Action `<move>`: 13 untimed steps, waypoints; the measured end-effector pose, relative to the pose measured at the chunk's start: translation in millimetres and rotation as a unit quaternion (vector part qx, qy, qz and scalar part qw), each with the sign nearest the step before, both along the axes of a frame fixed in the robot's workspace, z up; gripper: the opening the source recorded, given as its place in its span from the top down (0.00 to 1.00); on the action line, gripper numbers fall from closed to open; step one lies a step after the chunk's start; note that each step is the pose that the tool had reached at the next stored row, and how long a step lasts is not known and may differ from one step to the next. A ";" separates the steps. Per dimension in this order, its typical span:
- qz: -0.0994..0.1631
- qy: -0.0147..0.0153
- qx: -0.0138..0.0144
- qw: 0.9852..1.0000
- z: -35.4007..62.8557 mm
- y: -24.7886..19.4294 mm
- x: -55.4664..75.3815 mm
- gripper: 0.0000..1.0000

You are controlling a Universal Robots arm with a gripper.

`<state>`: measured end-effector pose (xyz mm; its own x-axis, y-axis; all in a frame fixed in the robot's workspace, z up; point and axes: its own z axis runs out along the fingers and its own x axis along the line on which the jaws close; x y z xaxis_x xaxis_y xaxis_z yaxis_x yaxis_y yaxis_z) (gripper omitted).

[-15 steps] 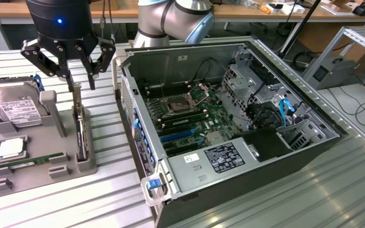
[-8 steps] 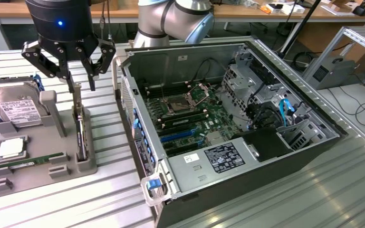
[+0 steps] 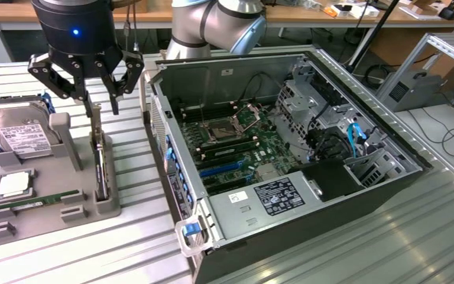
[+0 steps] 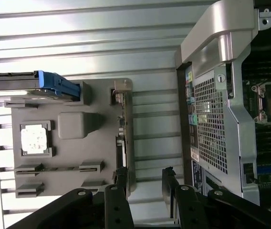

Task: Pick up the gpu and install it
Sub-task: 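Pick up the gpu and move the gpu toward the slot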

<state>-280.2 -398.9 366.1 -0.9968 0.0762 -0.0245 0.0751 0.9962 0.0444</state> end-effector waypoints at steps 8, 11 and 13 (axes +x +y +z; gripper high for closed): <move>0.000 0.000 0.000 1.000 -3.7 0.0 0.0 0.58; 0.000 0.000 0.000 1.000 -4.7 0.0 0.0 0.58; 0.000 0.000 0.000 1.000 -5.6 0.0 0.0 0.58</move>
<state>-280.3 -398.9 360.5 -0.9968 0.0762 -0.0245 0.0751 0.9962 0.0444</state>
